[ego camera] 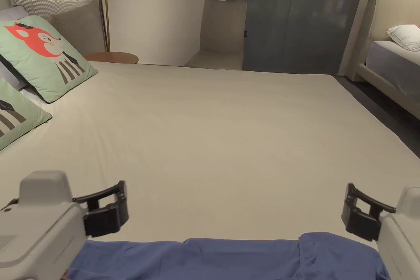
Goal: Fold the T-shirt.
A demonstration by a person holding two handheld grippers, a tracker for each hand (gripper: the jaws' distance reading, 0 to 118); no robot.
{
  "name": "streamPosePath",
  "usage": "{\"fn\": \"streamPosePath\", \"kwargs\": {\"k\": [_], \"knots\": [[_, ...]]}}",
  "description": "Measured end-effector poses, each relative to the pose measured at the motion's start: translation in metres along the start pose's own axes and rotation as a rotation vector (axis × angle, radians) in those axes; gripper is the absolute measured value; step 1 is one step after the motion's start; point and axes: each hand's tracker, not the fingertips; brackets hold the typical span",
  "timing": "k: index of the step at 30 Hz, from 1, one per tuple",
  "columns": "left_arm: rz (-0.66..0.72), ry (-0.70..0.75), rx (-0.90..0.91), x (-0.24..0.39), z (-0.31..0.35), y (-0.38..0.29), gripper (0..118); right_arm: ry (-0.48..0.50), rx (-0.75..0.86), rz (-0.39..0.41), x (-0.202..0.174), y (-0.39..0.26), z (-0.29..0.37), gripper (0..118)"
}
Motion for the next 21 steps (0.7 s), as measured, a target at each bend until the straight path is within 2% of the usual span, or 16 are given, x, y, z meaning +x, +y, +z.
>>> {"fn": "streamPosePath", "kwargs": {"k": [1, 2, 3, 4, 5, 6, 7, 11, 16, 17, 18, 19, 20, 21], "knots": [[-0.02, -0.009, 0.02, 0.007, 0.001, 0.002, 101, -0.017, 0.025, 0.0, -0.008, 0.003, 0.003, 97], [-0.029, -0.019, 0.04, 0.011, 0.003, 0.004, 89, -0.023, 0.037, 0.005, -0.015, 0.005, 0.004, 88], [-0.022, -0.035, 0.046, 0.012, 0.002, 0.003, 70, -0.012, 0.062, 0.008, -0.022, 0.007, 0.007, 71], [-0.012, -0.051, 0.042, 0.012, 0.001, 0.003, 36, 0.0, 0.082, 0.011, -0.027, 0.008, 0.009, 41], [0.012, -0.095, 0.035, 0.011, 0.001, 0.004, 12, 0.001, 0.09, 0.018, -0.031, 0.008, 0.011, 19], [0.054, -0.142, 0.033, 0.007, 0.001, 0.004, 0, 0.001, 0.105, 0.024, -0.035, 0.008, 0.013, 7], [0.078, -0.177, 0.009, 0.004, 0.003, 0.005, 0, 0.005, 0.113, 0.023, -0.038, 0.009, 0.015, 1], [0.142, -0.22, -0.025, -0.018, 0.0, 0.0, 0, 0.037, 0.128, 0.017, -0.046, 0.01, 0.022, 0], [0.319, -0.278, -0.153, -0.082, -0.022, -0.018, 2, 0.057, 0.114, 0.014, -0.056, 0.008, 0.026, 0], [0.346, -0.282, -0.186, -0.096, -0.027, -0.025, 8, 0.062, 0.109, 0.017, -0.058, 0.007, 0.026, 0], [0.37, -0.29, -0.24, -0.11, -0.034, -0.03, 25, 0.064, 0.105, 0.02, -0.06, 0.006, 0.027, 0], [0.407, -0.297, -0.31, -0.126, -0.041, -0.038, 60, 0.063, 0.1, 0.022, -0.062, 0.005, 0.027, 0], [0.45, -0.312, -0.374, -0.14, -0.049, -0.047, 81, 0.065, 0.091, 0.025, -0.063, 0.004, 0.028, 0], [0.489, -0.337, -0.426, -0.151, -0.053, -0.056, 93, 0.068, 0.081, 0.023, -0.064, 0.002, 0.028, 0]]}}
